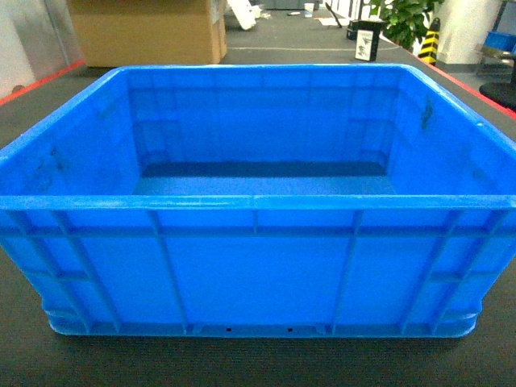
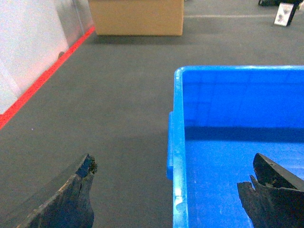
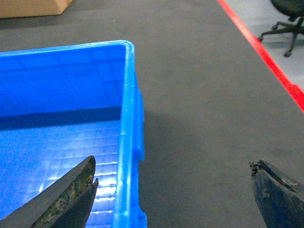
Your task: Place box next to blue box on left shelf
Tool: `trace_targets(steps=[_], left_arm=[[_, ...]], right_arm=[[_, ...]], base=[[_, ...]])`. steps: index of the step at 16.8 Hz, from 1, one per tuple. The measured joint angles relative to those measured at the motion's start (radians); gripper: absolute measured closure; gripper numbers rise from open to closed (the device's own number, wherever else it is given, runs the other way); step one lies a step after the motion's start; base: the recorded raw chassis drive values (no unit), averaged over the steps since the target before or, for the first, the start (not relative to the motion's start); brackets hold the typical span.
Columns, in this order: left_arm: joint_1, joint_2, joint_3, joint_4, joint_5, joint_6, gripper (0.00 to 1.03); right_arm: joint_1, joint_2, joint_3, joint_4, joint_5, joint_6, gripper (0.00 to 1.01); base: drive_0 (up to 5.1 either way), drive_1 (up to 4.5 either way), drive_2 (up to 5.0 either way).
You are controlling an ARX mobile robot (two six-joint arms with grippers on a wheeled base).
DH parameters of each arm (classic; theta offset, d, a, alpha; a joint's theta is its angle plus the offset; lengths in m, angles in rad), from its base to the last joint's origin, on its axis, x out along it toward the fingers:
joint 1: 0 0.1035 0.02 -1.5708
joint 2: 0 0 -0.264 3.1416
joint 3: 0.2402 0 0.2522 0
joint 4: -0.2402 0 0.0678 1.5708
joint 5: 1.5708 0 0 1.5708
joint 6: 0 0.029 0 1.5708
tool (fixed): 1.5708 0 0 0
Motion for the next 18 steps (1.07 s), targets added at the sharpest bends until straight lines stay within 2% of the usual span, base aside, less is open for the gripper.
trace_targets(steps=[2, 4, 10, 14, 18], left_arm=[[-0.004, 0.130, 0.063, -0.019, 0.001, -0.005, 0.05], [-0.004, 0.219, 0.095, -0.017, -0.001, -0.006, 0.05], [0.021, 0.376, 0.134, -0.006, -0.040, -0.001, 0.05], [0.019, 0.430, 0.149, -0.064, -0.035, -0.054, 0.05], [0.019, 0.466, 0.159, -0.073, -0.027, -0.088, 0.05]], right_arm=[[0.000, 0.157, 0.129, -0.056, -0.106, 0.040, 0.03], [0.000, 0.286, 0.211, -0.088, -0.135, 0.047, 0.03], [0.005, 0.502, 0.299, -0.160, -0.147, 0.016, 0.03], [0.029, 0.540, 0.335, -0.161, -0.138, 0.007, 0.03], [0.036, 0.568, 0.338, -0.151, -0.131, 0.005, 0.03]], base=[[0.0, 0.00, 0.0], [0.0, 0.00, 0.0], [0.0, 0.00, 0.0], [0.0, 0.00, 0.0], [0.0, 0.00, 0.0]])
